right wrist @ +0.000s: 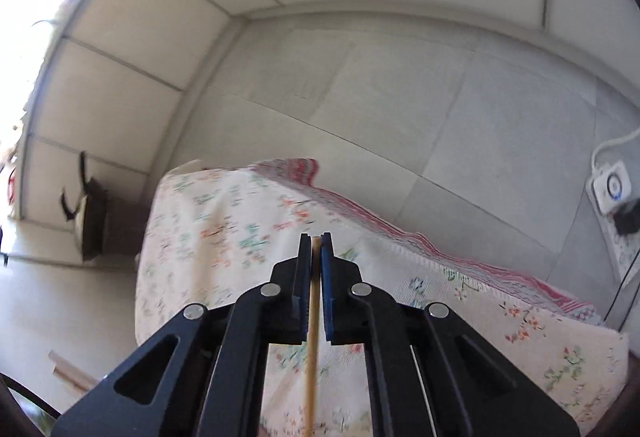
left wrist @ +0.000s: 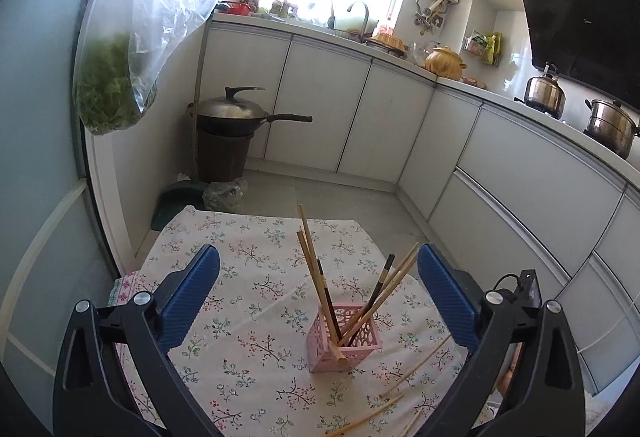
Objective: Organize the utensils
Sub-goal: 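Carry the chopstick with the right gripper over the pink holder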
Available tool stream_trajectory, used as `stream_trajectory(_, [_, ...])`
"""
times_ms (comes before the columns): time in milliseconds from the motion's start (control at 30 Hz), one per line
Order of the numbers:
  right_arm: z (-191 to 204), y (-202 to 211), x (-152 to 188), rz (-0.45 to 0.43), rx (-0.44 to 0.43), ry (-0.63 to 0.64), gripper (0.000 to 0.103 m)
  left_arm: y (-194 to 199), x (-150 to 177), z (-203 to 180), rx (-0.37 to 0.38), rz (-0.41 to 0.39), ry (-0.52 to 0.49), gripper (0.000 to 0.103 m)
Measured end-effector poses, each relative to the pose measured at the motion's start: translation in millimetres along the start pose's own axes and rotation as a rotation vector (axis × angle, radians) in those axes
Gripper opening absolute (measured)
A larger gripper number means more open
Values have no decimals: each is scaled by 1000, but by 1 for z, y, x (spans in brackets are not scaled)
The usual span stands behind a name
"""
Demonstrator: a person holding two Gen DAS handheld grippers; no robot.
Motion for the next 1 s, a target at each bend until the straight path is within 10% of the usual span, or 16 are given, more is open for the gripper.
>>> stream_trajectory(600, [163, 206, 51, -137, -164, 506, 5, 18, -18, 31, -7, -33, 115, 95])
stream_trajectory(1000, [261, 221, 88, -106, -165, 705, 5, 24, -24, 40, 5, -46, 147, 95])
Point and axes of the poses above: each gripper's, at about its wrist camera, not at the fingertips, and y roughly against the way its jaws point, z to its left, x to its underside, the point moved 6 cm from there along -y, roughly the way its jaws point, and after that the axes turned 6 degrees about -x, right-handed, at the moved point
